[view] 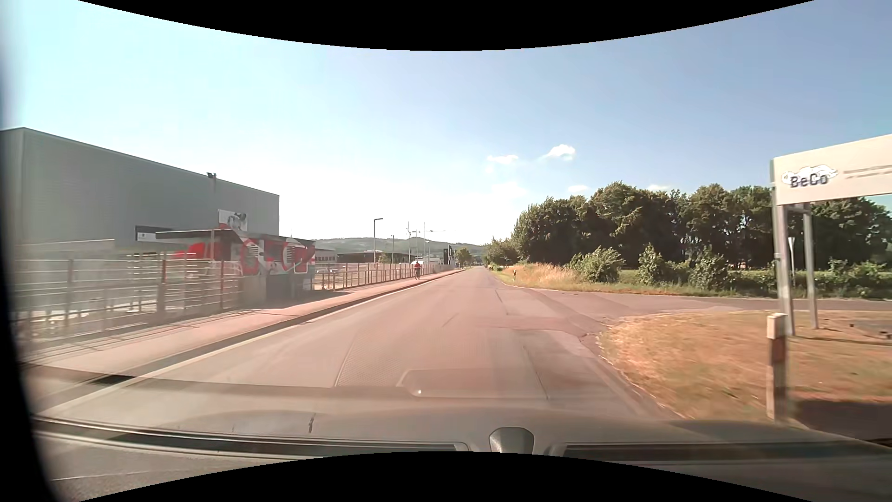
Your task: Follow the waypoints while adhering to traffic rules and regulations
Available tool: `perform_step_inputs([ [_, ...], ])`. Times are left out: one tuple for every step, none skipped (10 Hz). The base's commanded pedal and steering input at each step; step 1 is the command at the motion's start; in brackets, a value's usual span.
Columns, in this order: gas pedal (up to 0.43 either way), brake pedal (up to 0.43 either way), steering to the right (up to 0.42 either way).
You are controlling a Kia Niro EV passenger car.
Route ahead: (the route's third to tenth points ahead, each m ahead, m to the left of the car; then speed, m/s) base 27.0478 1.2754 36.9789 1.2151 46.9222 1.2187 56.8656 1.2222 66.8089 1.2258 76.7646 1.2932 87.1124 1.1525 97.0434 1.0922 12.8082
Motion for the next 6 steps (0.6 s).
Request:
perform_step_inputs([
  [0.157,0.006,0.004],
  [0.157,0.006,0.004],
  [0.157,0.006,0.004],
  [0.157,0.006,0.004],
  [0.157,0.006,0.004],
  [0.157,0.006,0.004],
])
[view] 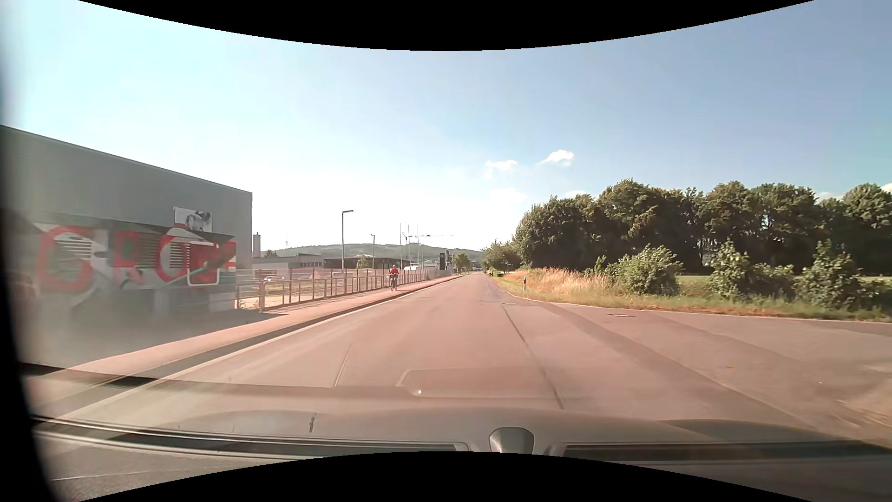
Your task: Follow the waypoints while adhering to traffic rules and regulations
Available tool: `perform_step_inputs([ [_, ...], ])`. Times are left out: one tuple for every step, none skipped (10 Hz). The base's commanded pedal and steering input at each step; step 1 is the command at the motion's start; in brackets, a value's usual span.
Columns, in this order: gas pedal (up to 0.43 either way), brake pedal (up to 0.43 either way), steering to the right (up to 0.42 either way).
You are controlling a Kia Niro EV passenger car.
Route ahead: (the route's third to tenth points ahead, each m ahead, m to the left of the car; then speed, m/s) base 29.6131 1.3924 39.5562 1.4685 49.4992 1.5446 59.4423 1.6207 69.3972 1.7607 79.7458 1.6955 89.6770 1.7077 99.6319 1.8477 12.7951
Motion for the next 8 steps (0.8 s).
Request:
perform_step_inputs([
  [0.157,0.006,0.004],
  [0.157,0.006,0.004],
  [0.157,0.006,0.005],
  [0.15,0.006,0.005],
  [0.15,0.006,0.005],
  [0.15,0.006,0.005],
  [0.15,0.006,0.005],
  [0.15,0.006,0.005],
])
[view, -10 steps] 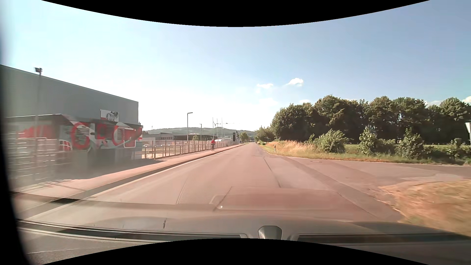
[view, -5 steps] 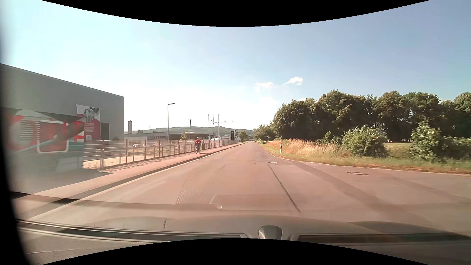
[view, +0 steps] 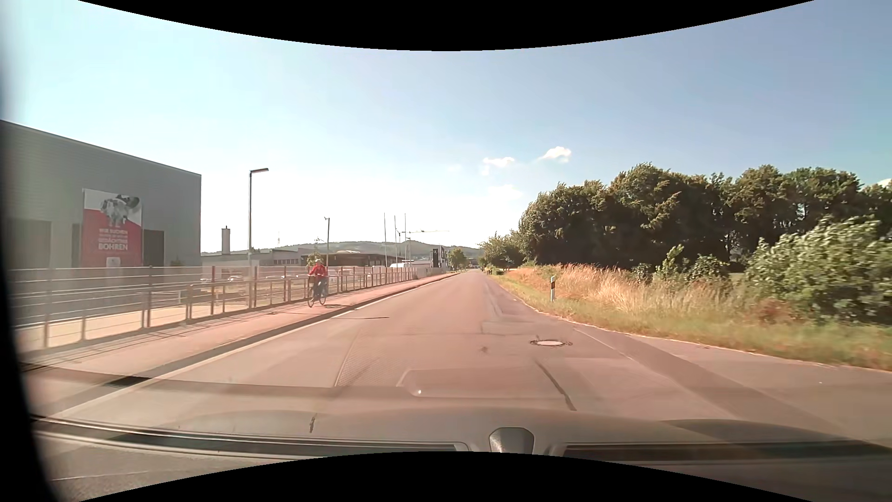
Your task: Follow the waypoints while adhering to traffic rules and regulations
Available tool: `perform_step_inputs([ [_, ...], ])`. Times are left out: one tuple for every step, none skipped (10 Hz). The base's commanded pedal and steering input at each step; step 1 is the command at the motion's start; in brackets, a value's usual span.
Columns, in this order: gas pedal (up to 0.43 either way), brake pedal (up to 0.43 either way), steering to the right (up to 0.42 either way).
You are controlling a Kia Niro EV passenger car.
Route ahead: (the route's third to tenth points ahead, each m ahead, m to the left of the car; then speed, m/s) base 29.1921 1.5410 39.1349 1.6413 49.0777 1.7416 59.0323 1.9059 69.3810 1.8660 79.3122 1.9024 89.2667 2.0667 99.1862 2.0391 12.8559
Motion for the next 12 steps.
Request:
perform_step_inputs([
  [0.15,0.006,0.005],
  [0.15,0.006,0.005],
  [0.15,0.006,0.005],
  [0.15,0.006,0.004],
  [0.15,0.006,0.003],
  [0.15,0.006,0.004],
  [0.177,0.006,0.004],
  [0.197,0.006,0.0],
  [0.177,0.006,-0.003],
  [0.177,0.006,-0.002],
  [0.177,0.006,-0.001],
  [0.177,0.006,-0.001],
])
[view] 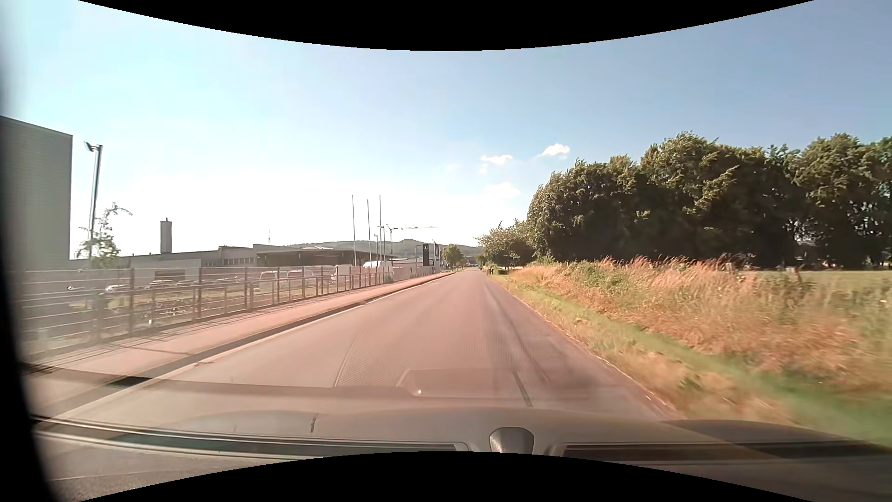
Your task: Follow the waypoints while adhering to traffic rules and regulations
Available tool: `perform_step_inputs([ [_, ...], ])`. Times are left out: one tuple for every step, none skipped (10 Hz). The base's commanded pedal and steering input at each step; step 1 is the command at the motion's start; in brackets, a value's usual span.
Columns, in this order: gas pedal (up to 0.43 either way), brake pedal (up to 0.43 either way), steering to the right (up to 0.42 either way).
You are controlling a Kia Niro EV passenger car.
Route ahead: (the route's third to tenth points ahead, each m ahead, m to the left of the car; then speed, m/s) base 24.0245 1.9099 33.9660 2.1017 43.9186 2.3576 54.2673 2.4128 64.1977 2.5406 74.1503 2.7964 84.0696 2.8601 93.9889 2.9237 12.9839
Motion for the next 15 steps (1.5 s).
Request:
perform_step_inputs([
  [0.177,0.006,-0.001],
  [0.177,0.006,0.0],
  [0.177,0.006,0.0],
  [0.177,0.006,0.0],
  [0.169,0.006,0.0],
  [0.169,0.006,0.0],
  [0.169,0.006,0.0],
  [0.169,0.006,0.0],
  [0.169,0.006,0.0],
  [0.169,0.006,0.0],
  [0.169,0.006,0.0],
  [0.169,0.006,0.0],
  [0.169,0.006,0.0],
  [0.169,0.006,0.0],
  [0.177,0.006,0.0],
])
